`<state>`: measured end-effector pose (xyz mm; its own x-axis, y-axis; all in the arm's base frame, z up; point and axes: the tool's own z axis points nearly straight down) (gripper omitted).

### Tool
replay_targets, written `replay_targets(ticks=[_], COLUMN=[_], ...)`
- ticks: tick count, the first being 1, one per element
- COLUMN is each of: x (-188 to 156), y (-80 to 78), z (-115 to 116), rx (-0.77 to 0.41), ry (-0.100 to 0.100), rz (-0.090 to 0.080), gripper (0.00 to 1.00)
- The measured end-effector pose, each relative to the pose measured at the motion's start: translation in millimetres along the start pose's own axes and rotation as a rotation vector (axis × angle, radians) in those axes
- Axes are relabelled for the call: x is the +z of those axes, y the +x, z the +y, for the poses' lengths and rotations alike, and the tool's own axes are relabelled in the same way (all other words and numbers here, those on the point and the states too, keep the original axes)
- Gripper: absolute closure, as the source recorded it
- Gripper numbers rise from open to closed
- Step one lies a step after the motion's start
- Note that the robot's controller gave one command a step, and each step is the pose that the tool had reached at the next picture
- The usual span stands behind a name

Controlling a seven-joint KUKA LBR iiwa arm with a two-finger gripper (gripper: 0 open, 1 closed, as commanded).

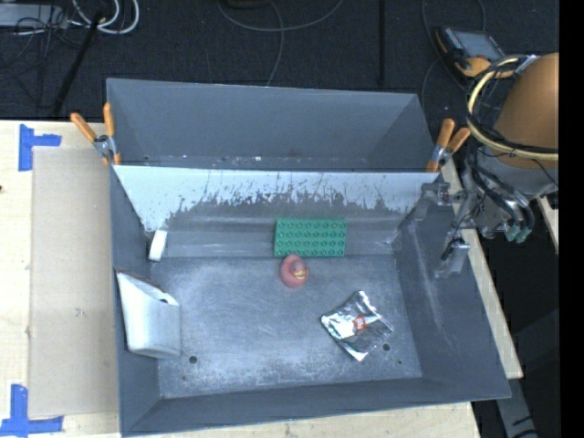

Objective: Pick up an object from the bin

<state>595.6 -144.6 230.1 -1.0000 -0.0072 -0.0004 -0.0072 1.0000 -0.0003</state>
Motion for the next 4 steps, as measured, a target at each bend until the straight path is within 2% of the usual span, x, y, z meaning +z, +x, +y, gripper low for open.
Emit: replay_targets(ticks=[1, 2, 3, 4], x=[108, 162, 161, 115], y=[38.9, 67.4, 66.4, 76.4], z=[41, 72, 72, 78], rx=[-0.444, -0.622, -0.626, -0.644], ry=[-0.004, -0.004, -0.001, 0.0], rz=[0.005, 0.004, 0.001, -0.002], gripper=[0.0, 0.0, 1.0, 1.0])
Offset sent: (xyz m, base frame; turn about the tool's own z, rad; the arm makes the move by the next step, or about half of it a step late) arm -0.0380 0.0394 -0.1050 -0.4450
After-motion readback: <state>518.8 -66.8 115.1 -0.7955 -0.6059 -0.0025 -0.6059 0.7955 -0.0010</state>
